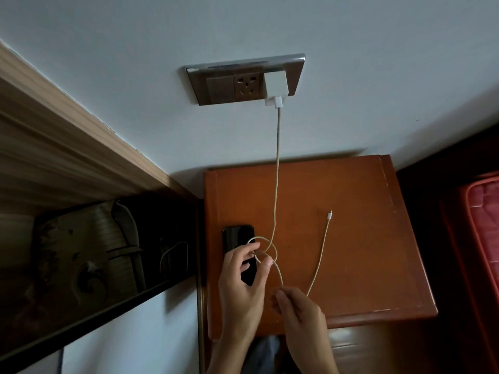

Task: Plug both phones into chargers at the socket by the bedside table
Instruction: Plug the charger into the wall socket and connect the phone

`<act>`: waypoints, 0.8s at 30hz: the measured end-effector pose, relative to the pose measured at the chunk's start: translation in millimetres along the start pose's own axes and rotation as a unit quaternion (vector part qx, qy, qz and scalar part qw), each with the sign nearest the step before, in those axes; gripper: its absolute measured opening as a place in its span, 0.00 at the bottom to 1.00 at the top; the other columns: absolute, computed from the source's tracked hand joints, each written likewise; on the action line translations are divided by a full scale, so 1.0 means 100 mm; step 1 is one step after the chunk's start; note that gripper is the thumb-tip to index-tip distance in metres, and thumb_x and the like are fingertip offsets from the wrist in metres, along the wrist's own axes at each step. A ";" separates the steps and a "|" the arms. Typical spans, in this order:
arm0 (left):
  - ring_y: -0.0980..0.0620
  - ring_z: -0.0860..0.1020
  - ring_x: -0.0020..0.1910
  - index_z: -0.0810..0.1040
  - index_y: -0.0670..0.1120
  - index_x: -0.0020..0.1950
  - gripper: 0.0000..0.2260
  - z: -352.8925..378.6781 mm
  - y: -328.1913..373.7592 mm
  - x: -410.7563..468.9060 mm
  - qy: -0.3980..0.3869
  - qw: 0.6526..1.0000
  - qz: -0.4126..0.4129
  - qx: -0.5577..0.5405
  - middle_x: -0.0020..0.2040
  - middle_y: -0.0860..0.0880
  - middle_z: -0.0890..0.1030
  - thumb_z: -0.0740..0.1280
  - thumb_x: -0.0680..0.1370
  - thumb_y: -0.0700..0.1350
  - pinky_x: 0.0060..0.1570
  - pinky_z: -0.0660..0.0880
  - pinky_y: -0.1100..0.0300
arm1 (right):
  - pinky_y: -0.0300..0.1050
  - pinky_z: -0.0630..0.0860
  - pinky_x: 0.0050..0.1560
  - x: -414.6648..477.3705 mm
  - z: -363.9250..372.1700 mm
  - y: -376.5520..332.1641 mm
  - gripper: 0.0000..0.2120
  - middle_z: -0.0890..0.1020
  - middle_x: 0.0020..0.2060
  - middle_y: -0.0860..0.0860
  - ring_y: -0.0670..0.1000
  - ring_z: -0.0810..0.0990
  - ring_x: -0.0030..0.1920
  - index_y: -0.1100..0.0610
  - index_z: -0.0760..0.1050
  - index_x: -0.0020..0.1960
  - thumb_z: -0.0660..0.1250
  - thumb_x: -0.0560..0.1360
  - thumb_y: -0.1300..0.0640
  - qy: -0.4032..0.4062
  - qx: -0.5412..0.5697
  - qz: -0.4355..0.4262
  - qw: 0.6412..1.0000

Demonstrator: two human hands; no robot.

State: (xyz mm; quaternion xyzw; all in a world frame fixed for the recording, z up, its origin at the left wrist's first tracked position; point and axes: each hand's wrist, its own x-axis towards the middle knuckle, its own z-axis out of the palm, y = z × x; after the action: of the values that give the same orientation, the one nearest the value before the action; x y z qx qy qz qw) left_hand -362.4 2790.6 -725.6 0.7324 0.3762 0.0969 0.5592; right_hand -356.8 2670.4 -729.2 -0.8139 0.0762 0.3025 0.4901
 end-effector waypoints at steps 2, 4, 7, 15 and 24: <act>0.58 0.79 0.61 0.82 0.54 0.59 0.12 0.03 -0.01 -0.05 -0.002 1.000 0.015 0.008 0.58 0.61 0.80 0.73 0.76 0.50 0.60 0.77 0.59 | 0.35 0.80 0.44 -0.09 -0.02 0.13 0.12 0.87 0.37 0.42 0.42 0.86 0.40 0.47 0.82 0.43 0.68 0.79 0.62 0.000 0.002 0.007 1.000; 0.58 0.79 0.61 0.81 0.53 0.60 0.13 0.04 -0.03 -0.11 0.000 1.000 0.025 0.019 0.60 0.60 0.79 0.74 0.75 0.48 0.59 0.76 0.61 | 0.38 0.81 0.45 -0.19 -0.06 0.24 0.11 0.87 0.38 0.43 0.44 0.86 0.41 0.46 0.83 0.44 0.69 0.79 0.61 -0.012 -0.001 0.015 1.000; 0.56 0.82 0.55 0.80 0.54 0.61 0.18 0.04 -0.07 -0.24 0.004 0.999 -0.022 -0.034 0.60 0.55 0.80 0.76 0.74 0.38 0.53 0.80 0.62 | 0.30 0.78 0.44 -0.34 -0.13 0.36 0.09 0.87 0.38 0.41 0.40 0.85 0.42 0.45 0.83 0.45 0.71 0.78 0.58 -0.033 -0.031 0.014 0.999; 0.53 0.85 0.48 0.80 0.56 0.60 0.19 0.04 -0.26 -0.72 0.033 0.991 -0.078 -0.104 0.58 0.55 0.83 0.74 0.75 0.36 0.48 0.84 0.56 | 0.22 0.73 0.45 -0.75 -0.28 0.60 0.14 0.84 0.34 0.39 0.33 0.82 0.39 0.36 0.78 0.39 0.75 0.73 0.55 -0.045 -0.108 0.036 0.993; 0.56 0.85 0.50 0.78 0.58 0.60 0.19 -0.09 -0.49 -1.12 0.034 0.992 -0.072 -0.094 0.52 0.60 0.85 0.72 0.77 0.36 0.49 0.83 0.59 | 0.22 0.71 0.42 -0.98 -0.35 1.02 0.05 0.80 0.30 0.37 0.38 0.81 0.37 0.43 0.83 0.40 0.77 0.71 0.51 -0.036 -0.166 0.050 0.984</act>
State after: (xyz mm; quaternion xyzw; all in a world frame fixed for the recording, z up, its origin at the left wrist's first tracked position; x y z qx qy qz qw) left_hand -467.3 2728.3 -734.5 0.6439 0.4361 0.1155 0.6180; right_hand -464.3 2571.8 -738.5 -0.8676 0.0476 0.3642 0.3353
